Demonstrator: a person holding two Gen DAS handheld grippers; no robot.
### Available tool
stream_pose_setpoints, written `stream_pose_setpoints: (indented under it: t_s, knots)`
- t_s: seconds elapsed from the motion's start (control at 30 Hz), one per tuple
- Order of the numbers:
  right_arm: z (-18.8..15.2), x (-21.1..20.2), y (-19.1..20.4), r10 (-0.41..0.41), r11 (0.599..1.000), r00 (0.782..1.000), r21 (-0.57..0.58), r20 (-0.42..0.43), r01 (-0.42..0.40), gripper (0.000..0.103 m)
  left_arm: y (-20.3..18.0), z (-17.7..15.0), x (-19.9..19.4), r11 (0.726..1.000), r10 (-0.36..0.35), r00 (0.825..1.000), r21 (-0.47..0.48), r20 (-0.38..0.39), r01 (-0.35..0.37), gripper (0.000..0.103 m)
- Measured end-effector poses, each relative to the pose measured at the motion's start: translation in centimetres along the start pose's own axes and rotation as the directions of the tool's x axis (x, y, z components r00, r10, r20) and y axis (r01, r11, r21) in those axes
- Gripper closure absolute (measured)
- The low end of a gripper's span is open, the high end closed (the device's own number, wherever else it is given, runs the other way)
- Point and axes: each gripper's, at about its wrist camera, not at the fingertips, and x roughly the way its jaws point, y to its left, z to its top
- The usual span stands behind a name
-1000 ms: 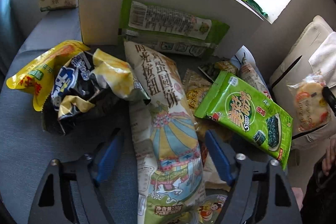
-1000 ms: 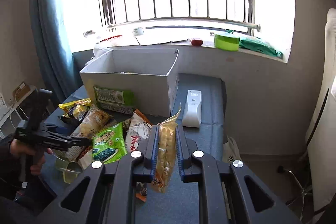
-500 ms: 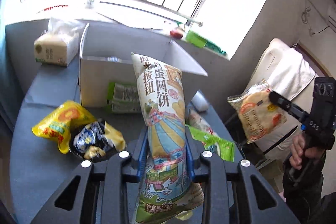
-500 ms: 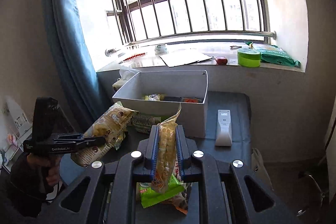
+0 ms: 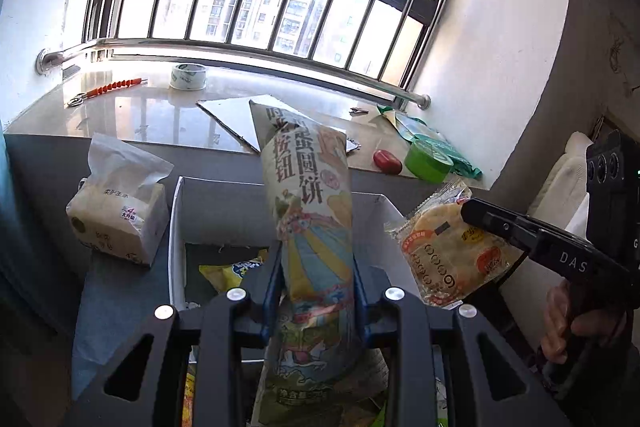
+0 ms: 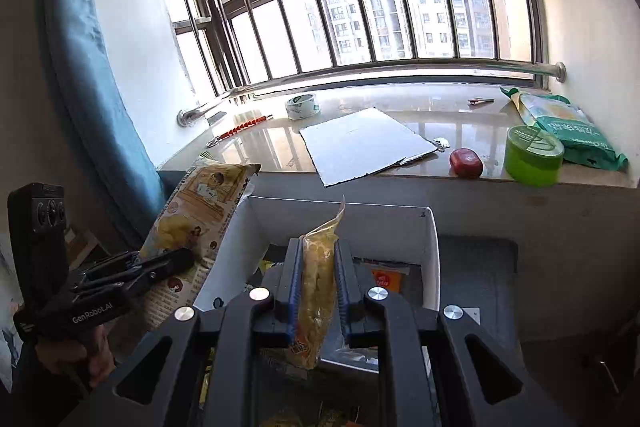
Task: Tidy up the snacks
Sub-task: 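Lower both held snacks into the white box and open both tools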
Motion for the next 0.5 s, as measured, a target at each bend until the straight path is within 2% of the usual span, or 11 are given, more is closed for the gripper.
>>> stream_pose_setpoints:
  t_s: [0.13, 0.2, 0.23, 0.27, 0.3, 0.33, 0.4, 0.5]
  knots:
    - [2.0, 2.6, -0.4, -0.075, 0.996, 0.997, -0.05, -0.023, 0.074, 0.086, 0.2, 1.2, 3.4, 0.999, 0.034, 0.999, 0.034, -0.028, -0.033, 0.067]
    - [2.6, 3.4, -1.1, -0.092, 0.995, 0.995, -0.031, -0.031, 0.091, 0.085, 0.0, 1.6, 4.2, 0.996, 0.071, 0.996, 0.05, -0.049, -0.069, 0.054]
    - [2.9, 3.7, -1.5, -0.094, 0.995, 0.995, -0.018, -0.038, 0.093, 0.071, 0.0, 1.6, 4.1, 0.996, 0.079, 0.996, 0.047, -0.045, -0.077, 0.027]
    - [3.1, 3.9, -1.8, -0.112, 0.994, 0.993, -0.006, -0.046, 0.112, 0.033, 0.2, 1.7, 3.9, 0.996, 0.077, 0.997, 0.038, -0.031, -0.076, 0.0]
    - [3.1, 3.8, -2.2, -0.13, 0.991, 0.991, 0.013, -0.035, 0.13, 0.014, 0.3, 1.7, 3.5, 0.997, 0.069, 0.997, 0.034, -0.014, -0.069, 0.0]
    - [3.1, 3.5, -2.6, -0.131, 0.99, 0.991, 0.045, -0.001, 0.131, 0.0, 0.3, 1.6, 3.0, 0.997, 0.072, 0.997, 0.037, -0.007, -0.071, 0.0]
    - [2.9, 2.6, -3.2, -0.097, 0.992, 0.995, 0.085, 0.036, 0.094, 0.0, 0.1, 1.5, 2.3, 0.994, 0.098, 0.995, 0.053, 0.005, -0.099, 0.0]
    - [2.7, 2.1, -3.4, -0.106, 0.988, 0.994, 0.112, 0.032, 0.102, 0.0, -0.3, 1.3, 0.9, 0.991, 0.104, 0.994, 0.081, 0.043, -0.107, 0.0]
